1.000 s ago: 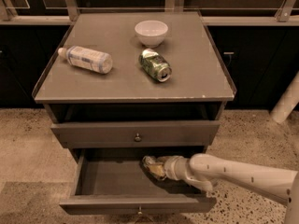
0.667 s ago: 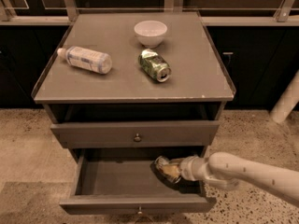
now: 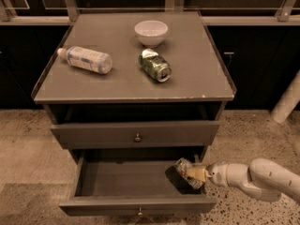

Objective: Pick 7up can from middle drawer and place on counter

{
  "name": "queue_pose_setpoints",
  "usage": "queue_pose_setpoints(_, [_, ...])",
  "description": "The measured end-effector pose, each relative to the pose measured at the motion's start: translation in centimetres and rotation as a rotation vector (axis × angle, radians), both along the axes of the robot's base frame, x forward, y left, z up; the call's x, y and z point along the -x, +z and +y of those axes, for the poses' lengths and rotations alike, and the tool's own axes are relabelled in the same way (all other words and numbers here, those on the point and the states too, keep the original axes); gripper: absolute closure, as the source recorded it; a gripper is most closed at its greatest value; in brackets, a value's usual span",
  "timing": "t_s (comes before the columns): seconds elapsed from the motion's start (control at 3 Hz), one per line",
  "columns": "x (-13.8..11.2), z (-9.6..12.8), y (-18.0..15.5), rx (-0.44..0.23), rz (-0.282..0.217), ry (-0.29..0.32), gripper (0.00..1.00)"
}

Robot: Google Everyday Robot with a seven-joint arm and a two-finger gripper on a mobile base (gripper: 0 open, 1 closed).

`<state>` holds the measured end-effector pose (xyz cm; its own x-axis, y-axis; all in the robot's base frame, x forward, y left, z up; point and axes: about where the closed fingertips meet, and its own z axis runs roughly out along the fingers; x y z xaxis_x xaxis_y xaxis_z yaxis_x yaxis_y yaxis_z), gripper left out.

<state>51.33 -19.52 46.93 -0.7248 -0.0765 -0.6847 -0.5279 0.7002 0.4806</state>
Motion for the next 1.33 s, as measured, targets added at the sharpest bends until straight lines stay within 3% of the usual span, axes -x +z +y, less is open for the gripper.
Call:
queue_pose_setpoints(0.33, [1.2,-3.4,3.8,-0.127,-0.054,-0.027,1.00])
queue_pose_setpoints(1.0, [1.5,-3.2,4.2,-0.142,-0.053,-0.011,1.00])
queue_pose_setpoints(1.33, [2.5,-3.3,7.4,-0.113,-0.104,0.020,1.00])
